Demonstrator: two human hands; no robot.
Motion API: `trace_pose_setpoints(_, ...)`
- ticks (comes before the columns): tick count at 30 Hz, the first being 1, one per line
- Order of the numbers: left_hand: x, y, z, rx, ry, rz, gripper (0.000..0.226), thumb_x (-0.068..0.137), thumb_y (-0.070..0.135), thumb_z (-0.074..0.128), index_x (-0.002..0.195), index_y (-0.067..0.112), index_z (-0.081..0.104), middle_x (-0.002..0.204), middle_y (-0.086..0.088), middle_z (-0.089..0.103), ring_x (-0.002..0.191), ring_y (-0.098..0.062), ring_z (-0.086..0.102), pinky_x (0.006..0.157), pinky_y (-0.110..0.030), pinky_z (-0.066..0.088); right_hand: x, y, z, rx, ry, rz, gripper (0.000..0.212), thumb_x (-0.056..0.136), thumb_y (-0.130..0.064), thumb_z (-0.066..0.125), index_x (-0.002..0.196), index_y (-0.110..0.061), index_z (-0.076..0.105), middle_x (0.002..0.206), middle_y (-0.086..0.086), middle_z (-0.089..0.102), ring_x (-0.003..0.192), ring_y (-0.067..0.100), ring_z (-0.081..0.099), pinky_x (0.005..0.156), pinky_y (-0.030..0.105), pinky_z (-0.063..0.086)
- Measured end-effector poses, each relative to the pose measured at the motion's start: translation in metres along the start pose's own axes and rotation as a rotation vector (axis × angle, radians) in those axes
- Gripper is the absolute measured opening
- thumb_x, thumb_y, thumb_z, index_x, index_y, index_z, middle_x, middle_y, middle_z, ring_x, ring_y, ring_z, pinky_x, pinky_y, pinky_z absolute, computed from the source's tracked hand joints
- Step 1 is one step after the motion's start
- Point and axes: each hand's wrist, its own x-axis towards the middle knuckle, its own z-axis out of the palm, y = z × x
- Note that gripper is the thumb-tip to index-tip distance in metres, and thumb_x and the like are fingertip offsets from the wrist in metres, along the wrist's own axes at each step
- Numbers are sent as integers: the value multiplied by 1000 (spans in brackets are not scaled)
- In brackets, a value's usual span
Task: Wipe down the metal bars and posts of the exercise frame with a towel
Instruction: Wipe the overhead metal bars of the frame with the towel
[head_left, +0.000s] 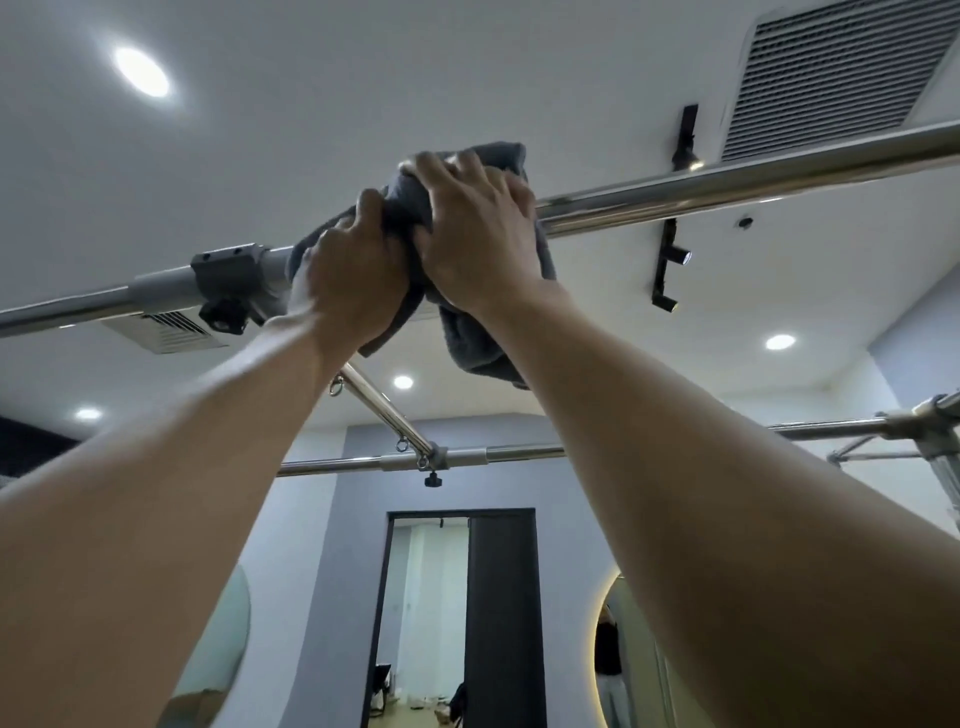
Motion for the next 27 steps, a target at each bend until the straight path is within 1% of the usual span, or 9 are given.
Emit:
trace_pose_setpoints(2,-12,-1,3,-4,47,34,32,101,30,29,122,12,44,114,-21,62,103,-42,59,84,-50,45,-8,7,-2,2,-3,-64,46,91,-24,53,136,-30,46,132,-1,52,126,23,45,114,40,22)
trace_pose_setpoints(6,-20,20,7,-39,63,94,36,101,34,36,129,16,49,122,-18,60,110,-38,56,90,-47,45,-23,36,-21,-58,68,-155,48,90,-27,55,137,-26,49,129,-1,55,122,21,48,112,39,27)
trace_pose_setpoints(8,-13,36,11,-58,58,98,39,100,41,35,123,15,52,119,-15,63,109,-36,58,90,-44,44,-22,47,-31,-56,84,-99,48,88,-30,53,136,-26,49,129,-1,55,121,22,48,109,39,29)
trace_pose_setpoints(10,-4,43,16,-70,44,88,42,98,47,32,124,19,50,117,-12,64,110,-36,58,91,-44,43,-14,49,-36,-51,87,-7,48,87,-31,51,134,-28,49,129,-1,55,121,24,48,107,39,29)
trace_pose_setpoints(13,5,37,13,-89,9,-23,36,101,42,33,122,18,49,113,-15,65,103,-39,60,81,-42,41,4,34,-32,-10,35,76,45,87,-28,52,132,-30,49,126,1,56,119,24,50,104,38,29)
trace_pose_setpoints(16,-6,21,2,-81,30,-43,31,100,33,38,118,12,50,113,-17,64,104,-39,58,81,-43,42,0,19,-23,33,-40,-6,49,86,-27,56,135,-29,48,129,1,54,121,25,48,107,39,27)
trace_pose_setpoints(20,-23,20,0,-88,-5,11,27,98,30,45,117,11,48,117,-17,61,103,-40,58,80,-44,45,-24,31,-26,9,-17,-140,50,86,-25,60,135,-25,52,130,-2,54,123,22,46,110,37,25)
trace_pose_setpoints(24,-18,56,13,-111,14,33,37,97,39,36,119,12,48,121,-17,60,111,-40,56,90,-50,46,-27,51,-48,-17,12,-81,50,85,-20,57,135,-25,51,131,-3,54,126,21,45,114,40,24)
trace_pose_setpoints(27,-17,98,31,-160,27,10,42,99,41,34,128,13,45,131,-19,55,124,-42,47,97,-55,44,-33,79,-73,-66,42,-48,53,85,-17,55,137,-25,50,133,-2,53,127,22,45,115,40,24)
